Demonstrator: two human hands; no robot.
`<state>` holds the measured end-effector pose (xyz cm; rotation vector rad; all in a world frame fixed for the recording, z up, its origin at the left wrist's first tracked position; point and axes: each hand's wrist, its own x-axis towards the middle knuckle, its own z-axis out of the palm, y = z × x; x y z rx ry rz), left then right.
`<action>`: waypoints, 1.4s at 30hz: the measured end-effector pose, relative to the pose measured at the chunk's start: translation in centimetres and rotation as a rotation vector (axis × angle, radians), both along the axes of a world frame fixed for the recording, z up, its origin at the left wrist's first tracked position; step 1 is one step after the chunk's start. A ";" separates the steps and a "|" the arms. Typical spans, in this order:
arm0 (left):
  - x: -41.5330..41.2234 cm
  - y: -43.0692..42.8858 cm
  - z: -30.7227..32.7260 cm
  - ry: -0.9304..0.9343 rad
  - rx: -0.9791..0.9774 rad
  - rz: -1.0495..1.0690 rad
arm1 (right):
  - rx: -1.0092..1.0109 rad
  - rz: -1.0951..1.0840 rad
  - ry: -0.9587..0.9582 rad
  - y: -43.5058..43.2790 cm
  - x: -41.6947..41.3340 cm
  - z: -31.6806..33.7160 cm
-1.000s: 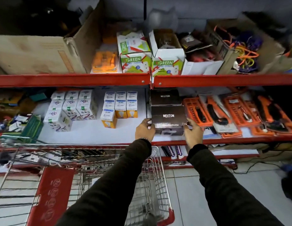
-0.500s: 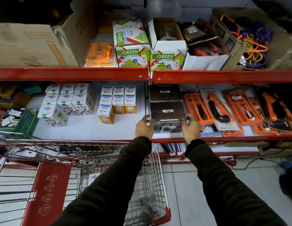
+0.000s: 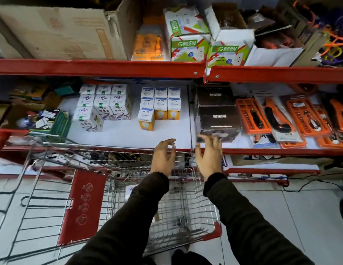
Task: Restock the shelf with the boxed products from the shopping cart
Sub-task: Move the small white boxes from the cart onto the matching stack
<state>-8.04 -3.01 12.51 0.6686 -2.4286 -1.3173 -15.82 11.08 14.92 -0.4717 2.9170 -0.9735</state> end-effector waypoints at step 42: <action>16.4 -13.9 -7.0 -0.751 -0.620 -0.417 | 0.518 0.605 -0.286 -13.4 14.6 -8.1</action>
